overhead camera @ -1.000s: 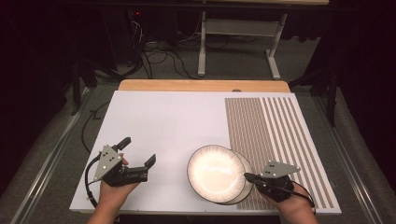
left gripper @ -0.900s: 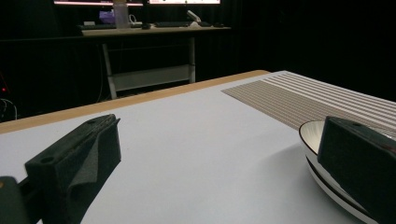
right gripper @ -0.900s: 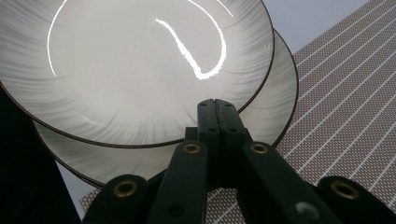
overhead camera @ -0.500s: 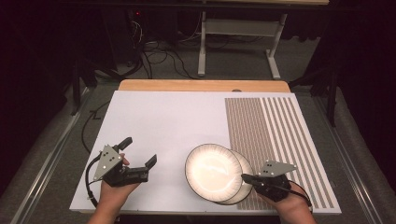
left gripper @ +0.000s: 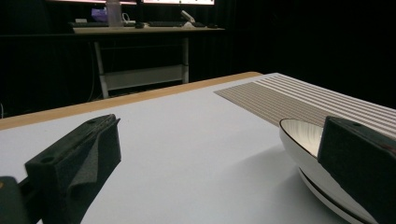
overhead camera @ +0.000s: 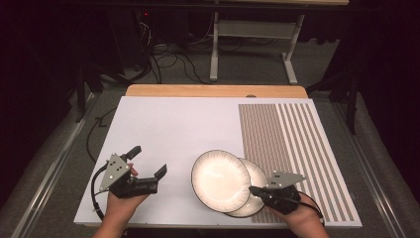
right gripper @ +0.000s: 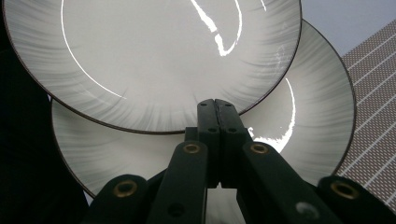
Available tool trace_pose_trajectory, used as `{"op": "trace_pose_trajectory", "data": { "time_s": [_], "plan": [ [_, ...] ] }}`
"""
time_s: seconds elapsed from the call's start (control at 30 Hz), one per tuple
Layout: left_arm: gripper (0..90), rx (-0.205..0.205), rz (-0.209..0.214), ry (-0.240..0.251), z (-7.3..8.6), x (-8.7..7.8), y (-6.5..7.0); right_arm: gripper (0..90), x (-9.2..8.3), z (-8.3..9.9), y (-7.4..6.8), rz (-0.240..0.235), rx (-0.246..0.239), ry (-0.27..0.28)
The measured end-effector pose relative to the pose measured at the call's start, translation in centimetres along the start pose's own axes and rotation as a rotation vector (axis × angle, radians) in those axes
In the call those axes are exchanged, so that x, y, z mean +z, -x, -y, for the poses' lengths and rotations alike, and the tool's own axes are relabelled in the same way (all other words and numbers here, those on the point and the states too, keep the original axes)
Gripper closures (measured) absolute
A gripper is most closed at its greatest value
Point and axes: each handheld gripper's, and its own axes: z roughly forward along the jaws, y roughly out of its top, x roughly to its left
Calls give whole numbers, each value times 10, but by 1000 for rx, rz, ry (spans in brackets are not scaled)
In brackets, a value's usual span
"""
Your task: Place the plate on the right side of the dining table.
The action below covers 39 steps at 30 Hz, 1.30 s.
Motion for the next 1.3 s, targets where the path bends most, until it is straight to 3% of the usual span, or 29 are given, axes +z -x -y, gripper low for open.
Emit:
{"op": "trace_pose_trajectory", "data": {
  "time_s": [0.33, 0.57, 0.67, 0.97, 1.07, 1.13, 1.17, 1.3],
  "plan": [
    [0, -2, 27, -8, -3, 2, 7, 900, 11, -8, -5, -11, -22, -12],
    [0, -7, 80, -43, -7, 10, 23, 900, 12, -9, -7, -8, -37, -18],
    [0, -8, 120, -83, -8, 21, 34, 900, 12, -8, -7, -7, -45, -18],
    [0, -21, 158, -140, -22, 48, 50, 900, 12, -8, -7, -4, -39, -24],
    [0, -27, 180, -186, -19, 60, 59, 900, 12, -7, -7, -3, -46, -22],
    [0, -23, 183, -198, -18, 61, 61, 900, 12, -7, -7, -2, -46, -23],
    [0, -18, 196, -234, -13, 64, 64, 900, 12, -7, -7, -3, -46, -23],
    [4, -21, 210, -283, -7, 67, 66, 900, 12, -8, -7, -1, -50, -23]
  ]
}}
